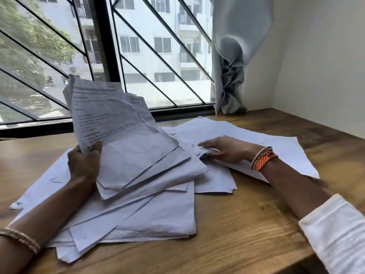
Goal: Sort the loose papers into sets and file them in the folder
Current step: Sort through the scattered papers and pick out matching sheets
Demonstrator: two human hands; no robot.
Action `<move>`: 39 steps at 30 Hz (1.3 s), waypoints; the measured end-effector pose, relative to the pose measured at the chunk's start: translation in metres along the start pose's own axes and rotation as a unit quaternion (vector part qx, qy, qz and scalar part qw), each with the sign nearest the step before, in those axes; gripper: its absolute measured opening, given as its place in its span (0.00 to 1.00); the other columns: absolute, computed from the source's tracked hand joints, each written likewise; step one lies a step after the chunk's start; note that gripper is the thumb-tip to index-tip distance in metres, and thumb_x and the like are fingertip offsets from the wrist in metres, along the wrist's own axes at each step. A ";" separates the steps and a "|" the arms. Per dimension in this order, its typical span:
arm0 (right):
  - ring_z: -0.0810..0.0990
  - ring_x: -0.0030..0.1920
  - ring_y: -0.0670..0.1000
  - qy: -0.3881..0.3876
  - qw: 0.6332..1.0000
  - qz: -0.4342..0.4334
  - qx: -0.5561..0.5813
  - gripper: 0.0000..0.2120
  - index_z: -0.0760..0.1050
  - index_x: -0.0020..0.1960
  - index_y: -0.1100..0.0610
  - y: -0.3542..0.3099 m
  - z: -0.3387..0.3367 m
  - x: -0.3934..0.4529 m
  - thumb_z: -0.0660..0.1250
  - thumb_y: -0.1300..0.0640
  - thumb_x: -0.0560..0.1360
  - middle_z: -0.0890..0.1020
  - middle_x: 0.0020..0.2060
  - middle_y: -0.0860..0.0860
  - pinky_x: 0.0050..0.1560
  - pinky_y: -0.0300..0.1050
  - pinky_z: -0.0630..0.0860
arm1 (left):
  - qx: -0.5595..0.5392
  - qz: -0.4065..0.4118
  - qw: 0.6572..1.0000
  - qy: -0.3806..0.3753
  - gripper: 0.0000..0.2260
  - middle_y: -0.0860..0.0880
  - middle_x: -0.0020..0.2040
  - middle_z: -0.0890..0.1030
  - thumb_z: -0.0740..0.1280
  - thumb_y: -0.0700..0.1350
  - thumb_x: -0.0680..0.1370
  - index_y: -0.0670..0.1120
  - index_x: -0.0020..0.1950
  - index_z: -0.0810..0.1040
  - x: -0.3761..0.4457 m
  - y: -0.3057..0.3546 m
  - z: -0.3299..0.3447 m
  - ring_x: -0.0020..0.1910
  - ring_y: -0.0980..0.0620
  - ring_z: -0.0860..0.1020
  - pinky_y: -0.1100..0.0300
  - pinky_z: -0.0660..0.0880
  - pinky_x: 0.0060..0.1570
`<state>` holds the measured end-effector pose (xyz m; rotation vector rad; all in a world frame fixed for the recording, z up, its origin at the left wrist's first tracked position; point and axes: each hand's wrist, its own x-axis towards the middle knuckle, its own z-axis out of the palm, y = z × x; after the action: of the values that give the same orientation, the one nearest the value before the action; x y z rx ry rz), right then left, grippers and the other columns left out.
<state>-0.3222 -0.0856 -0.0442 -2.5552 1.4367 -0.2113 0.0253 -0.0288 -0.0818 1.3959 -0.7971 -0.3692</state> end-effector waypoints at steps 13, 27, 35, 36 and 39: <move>0.71 0.34 0.47 0.346 0.938 -0.011 0.011 0.15 0.76 0.36 0.53 -0.012 -0.123 -0.060 0.61 0.68 0.76 0.75 0.29 0.44 0.38 0.40 0.69 | -0.010 -0.019 1.000 0.000 0.10 0.37 0.51 0.80 0.68 0.46 0.77 0.39 0.52 0.78 -0.006 0.006 -0.001 0.52 0.37 0.78 0.48 0.72 0.49; 0.79 0.30 0.43 0.230 0.845 -0.095 0.473 0.05 0.81 0.46 0.56 -0.021 -0.101 0.048 0.66 0.61 0.75 0.82 0.31 0.47 0.34 0.37 0.79 | -0.022 0.003 1.000 -0.005 0.09 0.36 0.44 0.80 0.68 0.45 0.77 0.39 0.43 0.78 -0.006 0.008 0.002 0.42 0.39 0.77 0.49 0.73 0.45; 0.83 0.32 0.47 0.138 0.704 -0.135 0.683 0.12 0.85 0.38 0.57 -0.057 -0.125 0.049 0.64 0.63 0.72 0.85 0.35 0.52 0.32 0.38 0.80 | -0.016 0.029 0.999 0.034 0.09 0.38 0.38 0.78 0.68 0.42 0.77 0.38 0.40 0.76 -0.005 0.014 -0.001 0.38 0.41 0.74 0.51 0.69 0.41; 0.83 0.31 0.47 0.151 0.703 -0.129 0.683 0.15 0.85 0.39 0.58 -0.060 -0.132 0.050 0.61 0.64 0.76 0.85 0.34 0.52 0.32 0.38 0.80 | -0.015 0.022 0.999 0.037 0.08 0.38 0.39 0.78 0.68 0.42 0.77 0.38 0.42 0.77 -0.004 0.014 -0.002 0.40 0.40 0.74 0.51 0.70 0.42; 0.82 0.30 0.46 0.205 0.728 -0.097 0.647 0.11 0.79 0.45 0.60 -0.066 -0.130 0.056 0.58 0.66 0.80 0.84 0.31 0.50 0.31 0.38 0.79 | -0.016 0.014 0.999 0.039 0.09 0.39 0.42 0.79 0.67 0.43 0.77 0.37 0.49 0.79 -0.005 0.014 -0.004 0.44 0.38 0.77 0.50 0.73 0.45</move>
<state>-0.2675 -0.1134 0.0998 -1.4255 0.5850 -1.3249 0.0219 -0.0203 -0.0694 1.3605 -0.7419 -0.3025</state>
